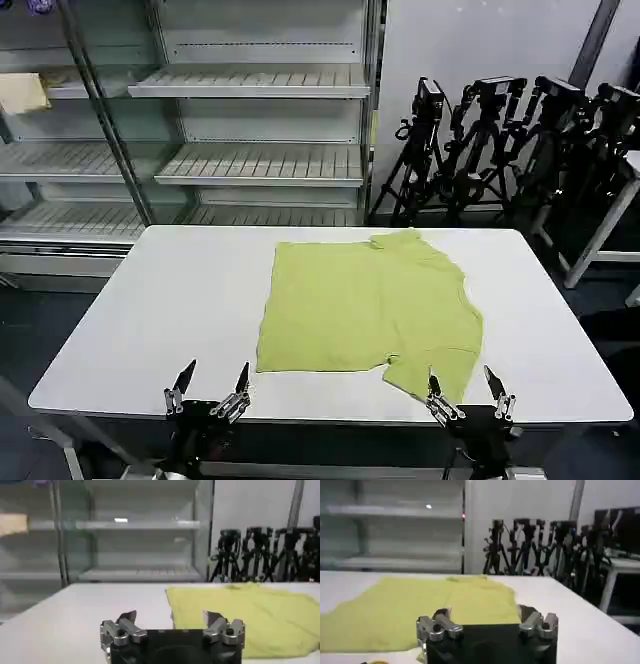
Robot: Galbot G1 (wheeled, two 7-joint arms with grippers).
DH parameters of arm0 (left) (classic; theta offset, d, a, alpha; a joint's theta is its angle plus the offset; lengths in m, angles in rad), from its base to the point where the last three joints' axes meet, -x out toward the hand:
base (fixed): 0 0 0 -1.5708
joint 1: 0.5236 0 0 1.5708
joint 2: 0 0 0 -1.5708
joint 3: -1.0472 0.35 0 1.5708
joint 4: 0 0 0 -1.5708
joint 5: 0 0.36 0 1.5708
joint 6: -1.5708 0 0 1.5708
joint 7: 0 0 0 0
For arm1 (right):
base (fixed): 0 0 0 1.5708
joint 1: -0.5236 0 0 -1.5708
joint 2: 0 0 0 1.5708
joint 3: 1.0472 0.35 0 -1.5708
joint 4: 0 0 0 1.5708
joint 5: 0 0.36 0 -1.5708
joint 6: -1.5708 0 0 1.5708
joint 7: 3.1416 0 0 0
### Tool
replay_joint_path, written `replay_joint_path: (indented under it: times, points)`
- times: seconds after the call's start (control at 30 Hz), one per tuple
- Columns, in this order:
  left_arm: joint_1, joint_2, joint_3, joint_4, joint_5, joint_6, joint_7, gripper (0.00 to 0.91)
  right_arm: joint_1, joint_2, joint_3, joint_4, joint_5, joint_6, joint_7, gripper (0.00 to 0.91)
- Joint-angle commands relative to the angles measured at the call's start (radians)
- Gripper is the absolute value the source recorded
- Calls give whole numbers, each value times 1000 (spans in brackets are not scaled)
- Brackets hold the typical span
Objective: Fold and organize the clothes.
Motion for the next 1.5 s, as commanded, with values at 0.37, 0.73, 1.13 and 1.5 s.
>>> replay_joint_path:
  times: [0.37,0.73,1.13,1.5]
  points:
    - [-197,156,93,136,-166,204,-126,907,97,-80,-25,-103,203,-119,95,907]
    - [-295,171,141,162,-244,205,-152,907,101,-81,-22,-129,256,-119,97,907]
    - [-410,169,209,228,-281,206,-163,907,116,-79,-31,-152,297,-120,109,393]
    - [-417,161,244,262,-302,206,-161,50,109,-84,-43,-153,315,-119,111,0]
